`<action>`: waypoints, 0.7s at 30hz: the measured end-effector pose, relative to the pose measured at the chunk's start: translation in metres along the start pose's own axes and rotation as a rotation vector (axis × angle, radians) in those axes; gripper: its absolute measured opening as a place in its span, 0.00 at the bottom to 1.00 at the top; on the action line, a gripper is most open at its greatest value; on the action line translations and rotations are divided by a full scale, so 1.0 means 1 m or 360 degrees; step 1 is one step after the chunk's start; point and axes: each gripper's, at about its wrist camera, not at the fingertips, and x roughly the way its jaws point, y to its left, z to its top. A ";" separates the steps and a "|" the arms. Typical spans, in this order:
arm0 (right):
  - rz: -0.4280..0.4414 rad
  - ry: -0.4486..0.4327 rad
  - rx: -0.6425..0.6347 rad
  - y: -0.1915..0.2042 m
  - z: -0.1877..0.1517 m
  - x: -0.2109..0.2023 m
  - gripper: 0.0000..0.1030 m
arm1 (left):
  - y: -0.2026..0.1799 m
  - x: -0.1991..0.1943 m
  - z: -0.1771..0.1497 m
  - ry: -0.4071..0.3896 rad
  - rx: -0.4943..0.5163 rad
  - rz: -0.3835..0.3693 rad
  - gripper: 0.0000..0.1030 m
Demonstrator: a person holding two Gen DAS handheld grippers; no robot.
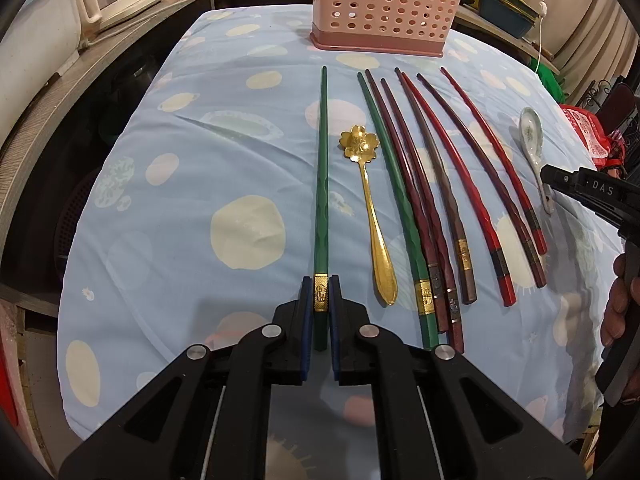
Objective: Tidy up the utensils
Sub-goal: 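Grasp a green chopstick with the left tool while the right tool grasps the white ceramic spoon, then lift the green chopstick with the left tool while the right tool carries the spoon to the pink holder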
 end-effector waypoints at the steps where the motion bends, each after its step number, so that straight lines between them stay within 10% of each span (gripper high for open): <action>1: 0.0005 0.0000 0.0000 0.000 0.000 0.000 0.17 | 0.000 0.000 0.000 -0.0001 0.0000 -0.0001 0.07; 21: 0.0029 0.0006 -0.0081 0.014 -0.023 -0.014 0.07 | 0.005 -0.007 -0.005 -0.0030 -0.0036 -0.0095 0.07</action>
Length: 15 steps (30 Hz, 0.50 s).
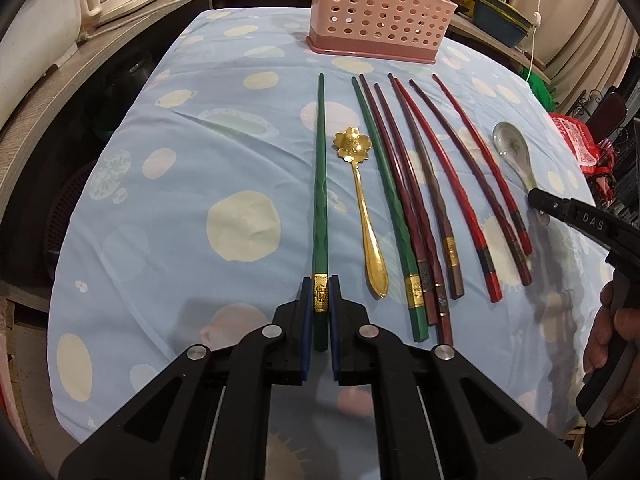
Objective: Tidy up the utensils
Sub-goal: 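Lift the green chopstick with the left tool while the right tool carries the spoon to the pink holder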
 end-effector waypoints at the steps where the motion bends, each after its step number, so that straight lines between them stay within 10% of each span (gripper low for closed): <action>1: 0.0001 -0.0009 0.0001 0.000 -0.001 -0.004 0.07 | 0.000 -0.002 -0.001 -0.0007 -0.0001 -0.0003 0.07; 15: 0.0033 -0.0221 -0.0040 0.007 0.003 -0.078 0.06 | 0.003 -0.070 0.010 -0.0260 -0.0006 -0.0011 0.07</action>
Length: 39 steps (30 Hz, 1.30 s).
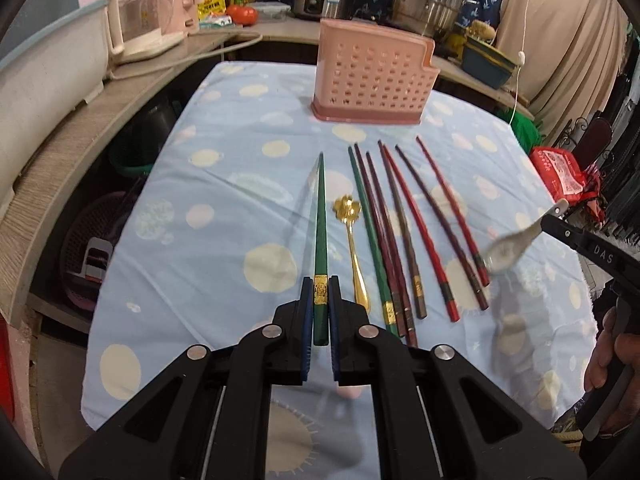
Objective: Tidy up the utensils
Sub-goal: 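Lift the green chopstick with the left tool while the right tool carries the spoon to the pink holder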
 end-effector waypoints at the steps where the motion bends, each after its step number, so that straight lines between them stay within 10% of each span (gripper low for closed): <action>1: 0.0006 -0.0014 -0.0006 0.001 0.002 -0.004 0.06 | 0.000 -0.005 0.003 -0.0024 0.0002 0.0000 0.07; 17: 0.0073 -0.0229 -0.0089 0.017 0.070 -0.033 0.06 | -0.008 -0.063 0.108 -0.0417 0.0074 0.0013 0.07; 39: 0.0105 -0.0366 -0.0109 0.059 0.255 0.062 0.06 | -0.034 -0.064 0.321 -0.0881 0.0068 -0.0024 0.07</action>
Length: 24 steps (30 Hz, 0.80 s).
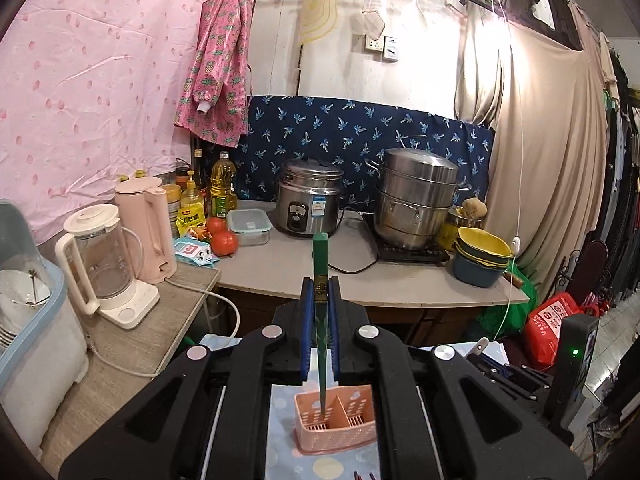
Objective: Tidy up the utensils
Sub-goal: 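Lift the green chopstick with the left tool while the right tool carries the spoon to the pink holder, then drop the chopstick into the holder with the left tool while the right tool releases the spoon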
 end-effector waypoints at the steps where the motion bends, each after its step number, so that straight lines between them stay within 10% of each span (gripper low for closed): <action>1: 0.0002 0.0014 -0.0004 0.001 0.000 0.007 0.06 | 0.000 0.006 -0.001 0.0011 0.0000 0.0002 0.07; 11: -0.0014 0.0136 -0.0033 0.003 -0.021 0.047 0.14 | 0.007 0.050 -0.038 0.0166 -0.0018 0.0042 0.08; 15: -0.0023 0.0114 -0.0007 -0.005 -0.029 0.032 0.24 | 0.011 0.045 -0.048 0.0172 -0.0030 0.0107 0.40; 24: -0.0053 0.0114 0.0005 -0.020 -0.074 -0.030 0.34 | 0.021 0.004 -0.093 0.0260 -0.0038 0.0114 0.46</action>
